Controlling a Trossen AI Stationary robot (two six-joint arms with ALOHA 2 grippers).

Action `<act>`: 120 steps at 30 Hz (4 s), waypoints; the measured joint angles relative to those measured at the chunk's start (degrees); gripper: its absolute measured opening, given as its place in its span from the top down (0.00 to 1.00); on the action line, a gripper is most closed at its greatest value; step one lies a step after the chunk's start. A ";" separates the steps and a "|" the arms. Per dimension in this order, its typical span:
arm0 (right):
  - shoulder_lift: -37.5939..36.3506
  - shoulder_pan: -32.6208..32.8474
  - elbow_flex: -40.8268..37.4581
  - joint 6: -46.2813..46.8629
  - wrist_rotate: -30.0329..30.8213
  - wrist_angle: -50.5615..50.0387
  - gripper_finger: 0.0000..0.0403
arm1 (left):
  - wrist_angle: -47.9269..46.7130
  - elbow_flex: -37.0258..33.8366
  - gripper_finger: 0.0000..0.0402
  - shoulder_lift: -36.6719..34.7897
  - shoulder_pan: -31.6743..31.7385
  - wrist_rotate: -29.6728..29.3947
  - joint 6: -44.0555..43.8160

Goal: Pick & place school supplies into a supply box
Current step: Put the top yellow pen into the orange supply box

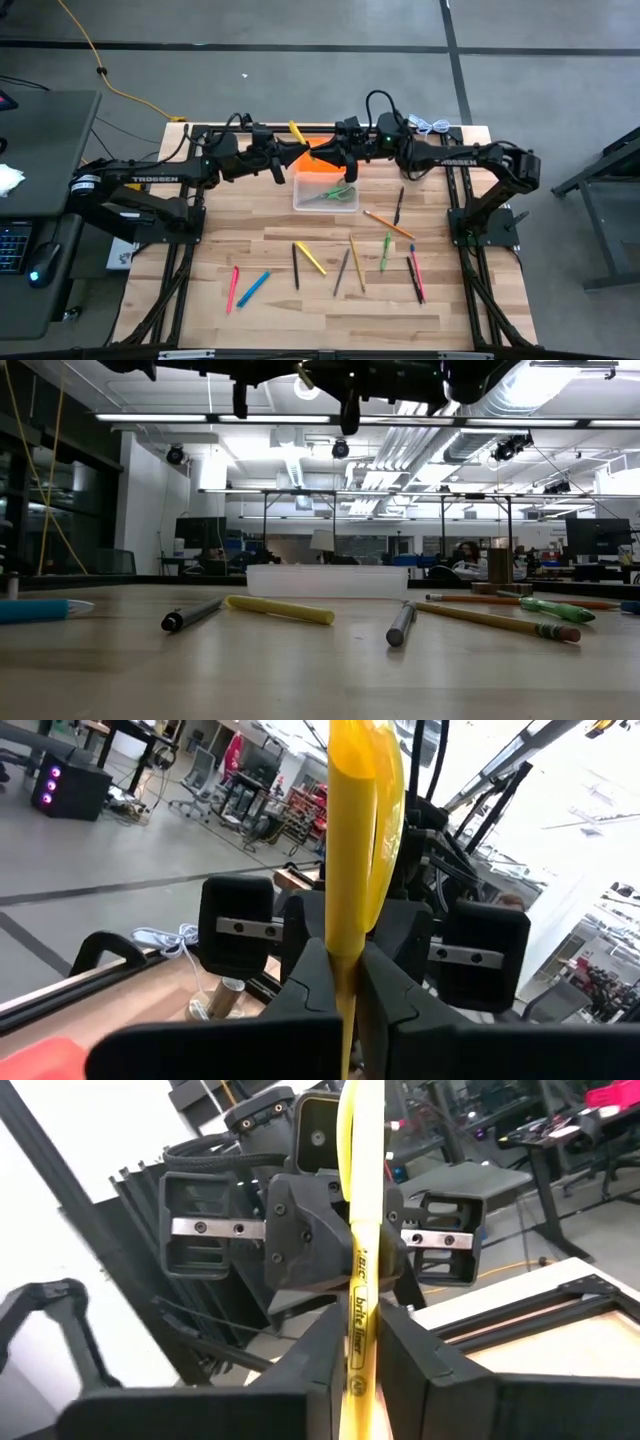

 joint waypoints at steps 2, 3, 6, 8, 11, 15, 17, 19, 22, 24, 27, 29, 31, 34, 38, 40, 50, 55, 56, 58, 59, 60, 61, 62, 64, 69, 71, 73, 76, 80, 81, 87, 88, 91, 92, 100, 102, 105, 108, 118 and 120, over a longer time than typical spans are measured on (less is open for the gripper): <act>0.00 -0.48 0.00 0.03 -0.62 -0.43 0.89 | -0.08 0.00 0.92 -0.08 0.04 -0.84 0.19; 0.00 -0.72 0.02 0.06 -0.68 -0.65 0.88 | -0.09 0.00 0.92 -0.08 0.06 -1.19 0.51; 0.00 -1.38 0.02 0.01 -1.38 -1.21 0.86 | -0.15 0.00 0.92 -0.08 0.09 -1.58 1.48; 0.00 -1.83 0.04 -0.04 -1.64 -1.81 0.85 | -0.09 0.00 0.92 -0.10 0.09 -1.59 1.57; 0.00 -2.75 0.04 -0.23 -2.77 -2.61 0.84 | -0.16 0.00 0.92 -0.10 0.74 -0.88 2.00; -0.02 -3.97 0.04 -0.51 -3.65 -3.52 0.84 | -0.80 0.00 0.92 -0.55 2.23 2.40 2.00; -0.02 -4.65 0.04 -0.96 -3.62 -4.84 0.84 | -1.39 0.00 0.92 -0.94 2.90 3.32 1.98; -0.02 -5.32 0.04 -1.77 -3.61 -6.26 0.84 | -3.24 -0.09 0.92 -1.80 3.06 3.50 2.07; -0.02 -6.29 0.04 -2.53 -3.63 -7.94 0.84 | -6.10 -0.09 0.92 -3.50 3.04 3.46 3.47; -0.02 -6.90 0.04 -3.49 -3.58 -8.92 0.84 | -7.80 -0.08 0.92 -4.70 2.99 3.41 4.26; -0.02 -8.04 0.04 -4.13 -3.81 -9.31 0.85 | -11.75 -0.07 0.92 -6.59 2.97 3.39 4.60; -0.02 -8.95 0.04 -4.53 -5.40 -9.41 0.84 | -14.20 -0.07 0.92 -7.57 2.97 3.39 4.63; -0.02 -10.10 0.04 -4.54 -8.18 -9.45 0.84 | -16.46 -0.07 0.92 -8.26 2.97 3.39 4.64; -0.02 -12.00 0.04 -3.74 -13.14 -9.60 0.85 | -19.45 -0.04 0.92 -8.50 2.93 3.54 5.01; -0.02 -14.84 0.04 -2.65 -19.90 -11.22 0.86 | -23.12 -0.04 0.92 -8.50 2.93 3.63 6.09; -0.02 -16.26 0.04 -2.05 -23.12 -12.10 0.87 | -25.27 -0.02 0.92 -8.48 2.93 3.65 6.27; -0.02 -21.50 0.04 -1.30 -33.64 -14.21 0.89 | -32.36 0.02 0.92 -7.68 2.93 4.93 7.97; -0.02 -23.34 0.04 0.11 -37.20 -14.21 0.88 | -33.98 0.07 0.92 -5.38 2.93 7.26 8.97; -0.02 -23.69 0.04 0.32 -37.75 -14.22 0.88 | -33.96 0.07 0.92 -4.68 2.92 7.87 9.03; -0.02 -24.31 0.04 0.60 -38.38 -14.14 0.89 | -33.76 0.13 0.92 -3.13 2.91 8.26 9.04; -0.02 -24.55 0.04 0.60 -38.82 -14.14 0.89 | -33.81 0.13 0.92 -2.35 2.91 8.57 9.06; -0.02 -24.83 0.04 0.60 -39.02 -14.14 0.89 | -33.79 0.13 0.92 -1.50 2.91 9.07 9.18; -0.02 -25.08 0.04 0.60 -39.05 -14.13 0.90 | -33.74 0.13 0.92 -0.66 2.91 9.27 9.45; -0.02 -25.24 0.04 0.59 -39.04 -14.09 0.90 | -33.56 0.13 0.92 0.04 2.91 9.66 9.59; -0.02 -25.58 0.04 0.17 -39.04 -14.08 0.90 | -33.27 0.15 0.92 1.48 2.91 9.88 9.67; -0.02 -26.12 0.04 -0.27 -38.88 -13.93 0.90 | -33.68 3.43 0.92 6.07 2.22 9.91 12.97; -0.02 -26.22 0.04 -0.34 -38.88 -13.91 0.89 | -34.57 6.09 0.92 8.47 1.64 9.58 15.27; -0.02 -26.26 0.04 -0.39 -38.91 -13.88 0.89 | -37.83 9.37 0.92 11.13 1.21 9.07 17.71; -0.02 -26.26 0.04 -0.48 -39.28 -13.75 0.90 | -43.56 15.41 0.92 15.39 0.50 7.51 21.52; -0.02 -26.66 0.04 -0.95 -40.00 -13.75 0.90 | -52.57 24.01 0.92 20.86 0.52 5.57 25.84; -0.02 -26.90 0.04 -1.37 -40.33 -13.73 0.90 | -54.02 25.84 0.92 21.97 0.52 5.19 26.52; -0.02 -28.49 0.04 -2.63 -40.70 -13.11 0.89 | -60.62 32.73 0.92 26.55 0.52 4.39 29.00; -0.02 -28.78 0.04 -2.99 -40.78 -12.86 0.89 | -60.42 33.13 0.92 27.07 0.52 4.40 28.99; -0.02 -29.70 0.04 -3.10 -41.38 -11.77 0.88 | -61.12 33.43 0.92 28.18 0.52 4.38 28.84; -0.02 -30.04 0.04 -3.06 -41.89 -11.29 0.88 | -60.92 33.53 0.92 28.51 0.43 4.37 28.65; -0.02 -32.62 0.04 -2.93 -43.70 -7.59 0.91 | -62.66 33.57 0.92 30.61 -0.61 3.09 28.06; -0.30 -33.01 0.04 -2.62 -44.43 -7.67 0.92 | -63.24 33.57 0.92 30.77 -0.61 3.13 27.44; -1.82 -33.34 0.04 -3.08 -45.13 -9.43 0.93 | -63.59 33.54 0.92 31.70 -0.50 3.13 27.03; -4.57 -33.68 0.04 -5.20 -44.98 -13.24 0.96 | -62.96 33.66 0.92 32.16 -0.48 3.00 27.01; -20.23 -35.23 0.04 -29.34 -30.22 -52.22 0.98 | -62.16 33.59 0.92 34.67 -0.50 3.87 26.55; -23.44 -35.02 0.04 -32.40 -26.16 -57.67 0.98 | -62.67 33.46 0.92 34.69 -0.46 4.64 26.58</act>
